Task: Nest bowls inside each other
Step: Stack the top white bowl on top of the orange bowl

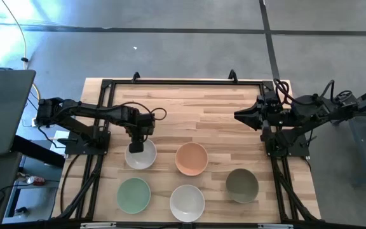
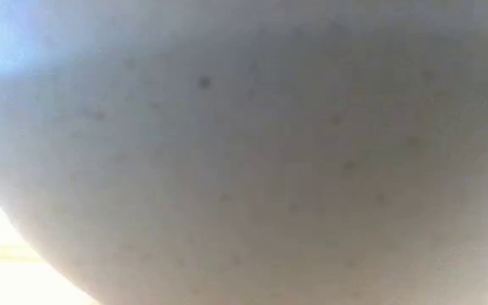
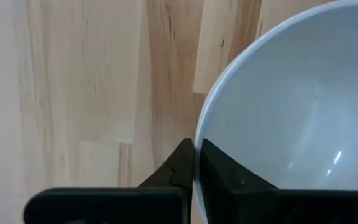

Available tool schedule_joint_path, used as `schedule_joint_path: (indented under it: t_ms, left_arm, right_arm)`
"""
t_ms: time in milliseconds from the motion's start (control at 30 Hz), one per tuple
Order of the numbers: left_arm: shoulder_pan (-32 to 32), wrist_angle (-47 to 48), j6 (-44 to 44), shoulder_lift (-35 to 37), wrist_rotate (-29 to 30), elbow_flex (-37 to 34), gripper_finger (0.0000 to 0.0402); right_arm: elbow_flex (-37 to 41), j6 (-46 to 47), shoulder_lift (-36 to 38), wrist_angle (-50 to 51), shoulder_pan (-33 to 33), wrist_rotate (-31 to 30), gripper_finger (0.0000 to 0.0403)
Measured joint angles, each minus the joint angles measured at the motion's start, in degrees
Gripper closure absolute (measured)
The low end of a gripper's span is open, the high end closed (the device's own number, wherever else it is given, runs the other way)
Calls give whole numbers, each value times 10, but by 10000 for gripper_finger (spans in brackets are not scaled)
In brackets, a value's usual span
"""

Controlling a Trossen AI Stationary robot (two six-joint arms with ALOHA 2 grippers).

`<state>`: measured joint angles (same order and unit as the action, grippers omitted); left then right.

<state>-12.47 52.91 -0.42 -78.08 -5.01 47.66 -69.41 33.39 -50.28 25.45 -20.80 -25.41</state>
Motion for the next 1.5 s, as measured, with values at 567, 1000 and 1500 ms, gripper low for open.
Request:
schedule_joint_path:
  t_ms: [567,1000,1500]
  left_arm:
    - [-2,91,-19,0,4,128,400]
    - [3,114,-64,-31,3,279,401]
    - [24,110,-65,-160,-4,418,401]
  right_arm:
    - [0,-4,0,7,0,0,336]
    - [0,-19,5,61,0,-8,336]
    - [0,-114,13,140,0,-12,336]
